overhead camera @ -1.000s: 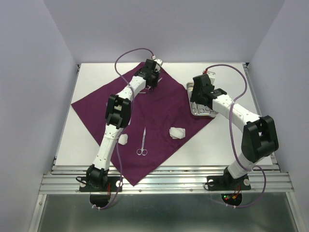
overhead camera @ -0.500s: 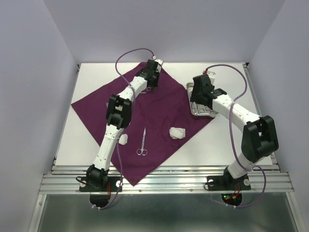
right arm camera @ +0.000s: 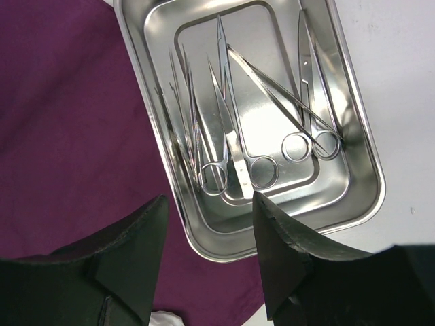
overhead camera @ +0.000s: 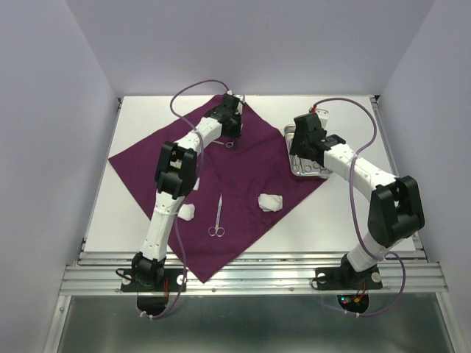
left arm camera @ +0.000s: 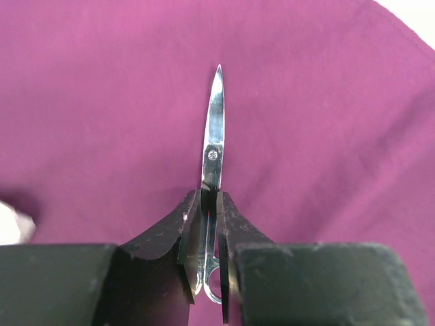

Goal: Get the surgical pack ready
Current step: Pick up the medical item from the surgical kit, then place the medical item in the surgical kit.

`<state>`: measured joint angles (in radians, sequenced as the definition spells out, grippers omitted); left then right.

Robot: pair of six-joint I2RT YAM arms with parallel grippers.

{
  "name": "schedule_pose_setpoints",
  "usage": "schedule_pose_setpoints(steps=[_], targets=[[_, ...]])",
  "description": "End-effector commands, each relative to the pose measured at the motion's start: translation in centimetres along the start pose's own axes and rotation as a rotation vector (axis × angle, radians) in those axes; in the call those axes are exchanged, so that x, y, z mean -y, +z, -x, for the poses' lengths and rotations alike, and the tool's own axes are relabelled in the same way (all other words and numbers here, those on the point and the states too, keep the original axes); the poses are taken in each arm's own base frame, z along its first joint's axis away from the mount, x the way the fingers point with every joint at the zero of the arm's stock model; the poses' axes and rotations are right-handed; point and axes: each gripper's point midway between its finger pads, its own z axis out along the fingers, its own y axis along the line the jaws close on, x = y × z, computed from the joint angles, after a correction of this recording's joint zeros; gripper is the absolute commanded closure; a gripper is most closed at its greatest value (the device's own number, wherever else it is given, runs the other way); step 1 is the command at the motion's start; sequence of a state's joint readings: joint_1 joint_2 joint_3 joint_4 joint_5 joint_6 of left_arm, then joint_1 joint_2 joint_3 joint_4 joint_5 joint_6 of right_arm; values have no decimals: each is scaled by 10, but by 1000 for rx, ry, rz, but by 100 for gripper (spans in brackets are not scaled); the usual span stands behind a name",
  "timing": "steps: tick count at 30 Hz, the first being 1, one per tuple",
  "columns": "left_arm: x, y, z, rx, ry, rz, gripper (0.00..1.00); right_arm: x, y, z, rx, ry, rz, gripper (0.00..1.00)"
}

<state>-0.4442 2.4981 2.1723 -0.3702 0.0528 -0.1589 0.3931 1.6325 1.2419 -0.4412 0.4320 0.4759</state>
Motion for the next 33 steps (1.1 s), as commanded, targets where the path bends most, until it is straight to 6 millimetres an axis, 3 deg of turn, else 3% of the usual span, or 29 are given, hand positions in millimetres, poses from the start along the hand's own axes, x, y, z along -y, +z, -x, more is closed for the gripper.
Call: schedule_pose_setpoints(steps=[1, 10, 23, 26, 30, 33], targets=[[16, -56, 44, 126, -80, -25, 100, -7, -8, 18, 57, 35, 31, 42], [15, -73, 39, 122, -104, -18, 100, -10, -8, 19, 65, 39, 48, 42], [30, -107, -2, 91, -189, 62, 100, -11, -13, 18, 83, 38, 82, 42], [38, -112, -25, 77, -217, 108, 100, -17, -8, 13, 70, 37, 109, 42], [69, -121, -43, 90, -282, 81, 100, -21, -6, 12, 58, 46, 119, 42], [84, -118, -58, 64, -302, 45, 100, -20, -9, 14, 64, 51, 121, 42]])
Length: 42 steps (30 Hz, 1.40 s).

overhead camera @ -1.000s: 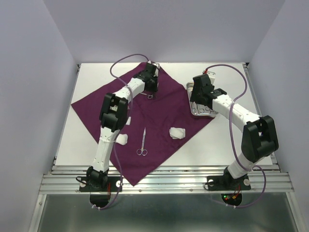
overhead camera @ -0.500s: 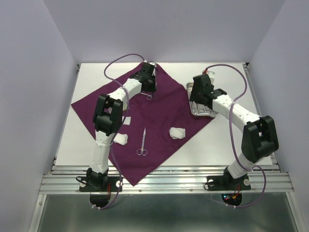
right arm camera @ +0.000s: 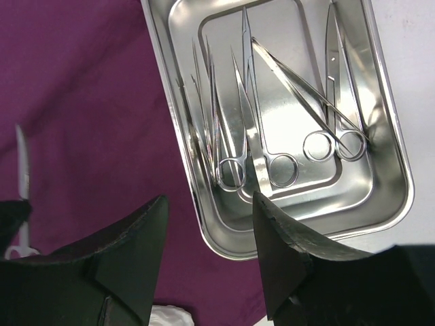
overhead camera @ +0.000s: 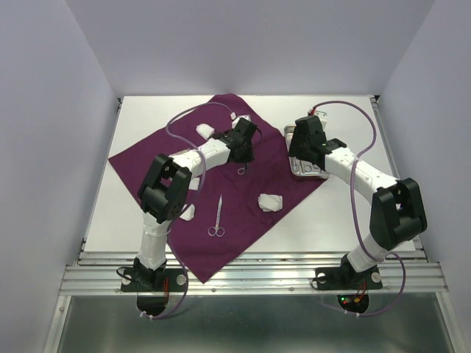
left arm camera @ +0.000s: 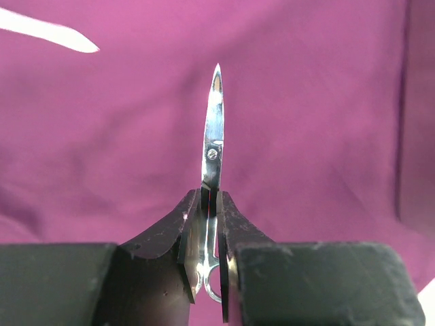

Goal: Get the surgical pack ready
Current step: Place the medical item in the surgical kit, then pick up the medical item from the surgical kit.

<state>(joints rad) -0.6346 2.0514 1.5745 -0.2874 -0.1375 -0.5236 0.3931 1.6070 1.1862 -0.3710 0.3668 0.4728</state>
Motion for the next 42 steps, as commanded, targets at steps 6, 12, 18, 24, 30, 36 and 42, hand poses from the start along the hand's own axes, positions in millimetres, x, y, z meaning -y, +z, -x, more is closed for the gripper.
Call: schedule_pose_setpoints(steps=[6, 12, 18, 24, 30, 36, 42], targets=[[40, -19, -2, 43, -88, -90, 70, -6, -10, 16, 59, 42, 32, 42], [30, -60, 38, 162, -93, -96, 48, -25, -12, 8, 45, 30, 62, 42], [-34, -93, 75, 226, -173, -36, 48, -78, -13, -9, 23, -29, 140, 42], [-102, -119, 81, 262, -255, 44, 48, -125, 14, -53, -79, -180, 165, 42], [-122, -130, 81, 289, -259, 85, 48, -146, 36, -68, -125, -213, 190, 44], [-126, -124, 74, 277, -258, 91, 48, -156, 48, -89, -165, -259, 198, 47], [-125, -120, 72, 270, -257, 85, 48, -156, 52, -105, -172, -307, 149, 57]])
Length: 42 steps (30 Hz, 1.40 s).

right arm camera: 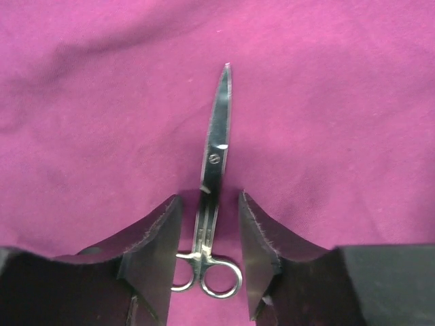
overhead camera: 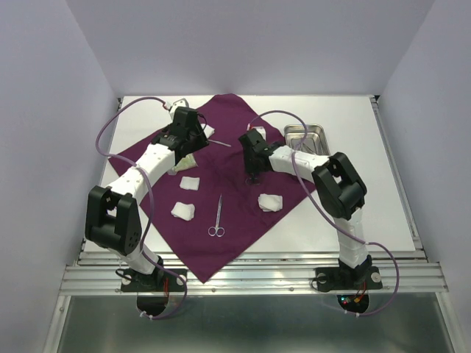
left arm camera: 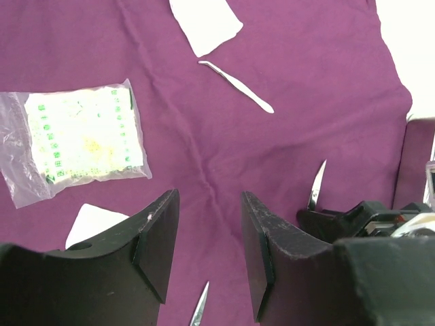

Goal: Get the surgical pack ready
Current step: Pick up the medical item from the surgical kit, then place the medical item in the container.

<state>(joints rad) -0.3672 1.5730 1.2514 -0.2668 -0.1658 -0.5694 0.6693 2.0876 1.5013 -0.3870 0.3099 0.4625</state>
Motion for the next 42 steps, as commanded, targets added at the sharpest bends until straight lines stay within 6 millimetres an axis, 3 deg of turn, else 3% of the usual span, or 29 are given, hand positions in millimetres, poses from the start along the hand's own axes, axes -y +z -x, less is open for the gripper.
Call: schedule_pose_setpoints(steps=[1, 11, 16, 19, 24, 28, 33, 37, 38, 41, 42], targets=[[3, -7, 8, 35, 9, -18, 48, -14, -1, 2, 18, -47, -20, 57], [2, -8, 6, 35, 10, -22, 48, -17, 4, 1, 18, -39, -42, 66], [2, -9, 6, 37, 12, -27, 49, -18, -5, 11, 57, -38, -24, 81], [2, -9, 5, 37, 12, -27, 49, -17, -19, 29, 117, -30, -25, 88], [5, -9, 6, 35, 15, -43, 49, -15, -52, 67, 239, -31, -12, 89], [8, -10, 7, 38, 15, -58, 49, -10, -72, 84, 295, -30, -17, 89], [8, -11, 8, 39, 18, -53, 49, 20, -84, 103, 337, -2, -73, 88], [10, -11, 9, 38, 19, -63, 49, 68, -99, 122, 380, 44, -154, 88], [11, -11, 9, 37, 21, -64, 49, 70, -97, 119, 374, 37, -164, 88], [12, -12, 11, 38, 23, -69, 49, 118, -104, 127, 387, 86, -229, 88], [12, -11, 11, 36, 24, -68, 49, 119, -101, 121, 374, 81, -231, 88]])
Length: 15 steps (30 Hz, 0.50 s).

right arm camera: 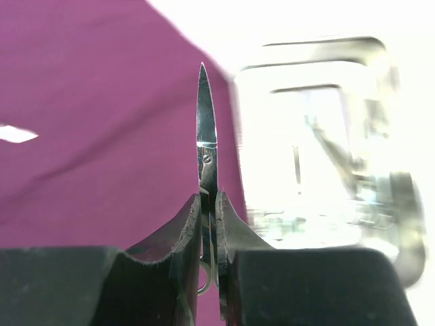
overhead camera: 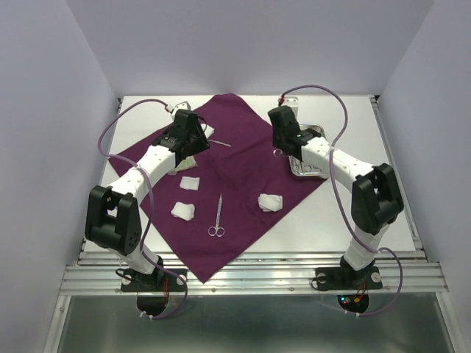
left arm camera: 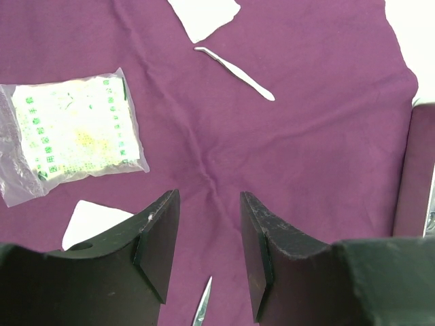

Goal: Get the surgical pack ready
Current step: Place the medical item in the container.

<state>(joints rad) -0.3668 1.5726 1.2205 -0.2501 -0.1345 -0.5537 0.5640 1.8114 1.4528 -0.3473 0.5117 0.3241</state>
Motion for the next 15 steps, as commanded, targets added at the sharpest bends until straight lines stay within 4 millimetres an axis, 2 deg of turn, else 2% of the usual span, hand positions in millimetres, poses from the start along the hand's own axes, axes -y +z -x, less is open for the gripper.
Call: schedule_pose_setpoints(steps=[1, 5, 7, 12, 15], targets=[[14, -14, 21, 63, 7, -52, 49, 58, -3, 20, 61, 41, -98, 88], [15, -12, 20, 56, 11, -56, 49, 94, 3, 19, 69, 40, -140, 88], [16, -11, 18, 46, 13, -58, 49, 114, 11, 10, 55, 37, -172, 88], [17, -10, 18, 40, 13, -64, 49, 140, 27, -8, 30, 25, -228, 88], [17, -12, 19, 43, 15, -62, 49, 146, 39, -22, 16, -21, -233, 88]])
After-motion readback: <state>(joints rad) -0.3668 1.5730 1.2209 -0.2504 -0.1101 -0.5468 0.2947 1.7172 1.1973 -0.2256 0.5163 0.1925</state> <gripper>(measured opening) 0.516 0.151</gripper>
